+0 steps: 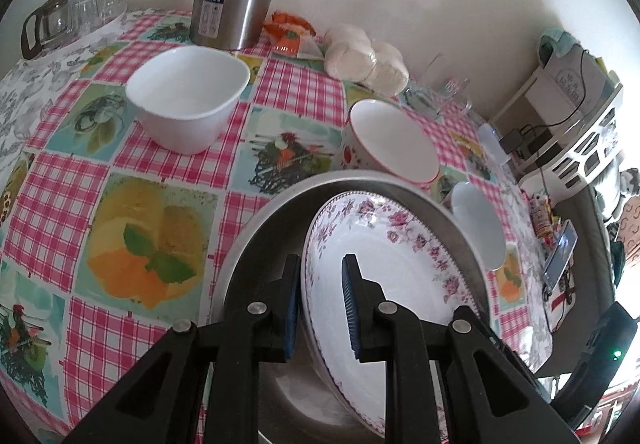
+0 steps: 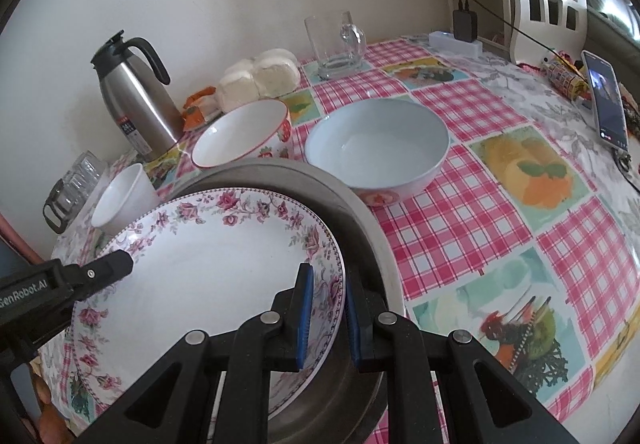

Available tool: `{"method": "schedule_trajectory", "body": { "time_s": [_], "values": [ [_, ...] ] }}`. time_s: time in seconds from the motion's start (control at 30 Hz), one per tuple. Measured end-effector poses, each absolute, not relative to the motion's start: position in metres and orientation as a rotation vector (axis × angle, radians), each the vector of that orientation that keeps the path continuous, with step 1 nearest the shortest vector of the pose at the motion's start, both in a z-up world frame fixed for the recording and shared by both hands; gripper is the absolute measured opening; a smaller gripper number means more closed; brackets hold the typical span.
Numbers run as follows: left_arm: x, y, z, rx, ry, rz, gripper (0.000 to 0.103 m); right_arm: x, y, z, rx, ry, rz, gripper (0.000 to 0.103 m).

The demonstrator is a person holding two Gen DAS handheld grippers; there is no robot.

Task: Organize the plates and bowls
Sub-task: 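Lower the rose-rimmed plate into the steel basin with both tools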

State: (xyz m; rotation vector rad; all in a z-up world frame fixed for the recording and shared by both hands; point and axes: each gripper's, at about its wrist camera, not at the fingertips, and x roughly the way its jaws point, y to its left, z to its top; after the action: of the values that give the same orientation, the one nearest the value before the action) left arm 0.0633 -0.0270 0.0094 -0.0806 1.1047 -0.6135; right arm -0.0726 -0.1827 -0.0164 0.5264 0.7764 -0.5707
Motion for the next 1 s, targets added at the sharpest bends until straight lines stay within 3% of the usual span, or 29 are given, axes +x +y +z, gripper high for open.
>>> {"method": "schedule_trajectory", "body": {
  "time_s": [0.63,1.0],
  "values": [
    [0.070,-0.011,-0.019,-0.174,1.316,-0.511,0.021,-0.066,-0.175,-0.018,0.465,0.814,-0.548,0.017],
    [0.065,-0.003,-0.016,-0.171,1.330,-0.459,0.021,-0.062,-0.171,-0.021,0.447,0.837,-0.519,0.017]
  ]
}}
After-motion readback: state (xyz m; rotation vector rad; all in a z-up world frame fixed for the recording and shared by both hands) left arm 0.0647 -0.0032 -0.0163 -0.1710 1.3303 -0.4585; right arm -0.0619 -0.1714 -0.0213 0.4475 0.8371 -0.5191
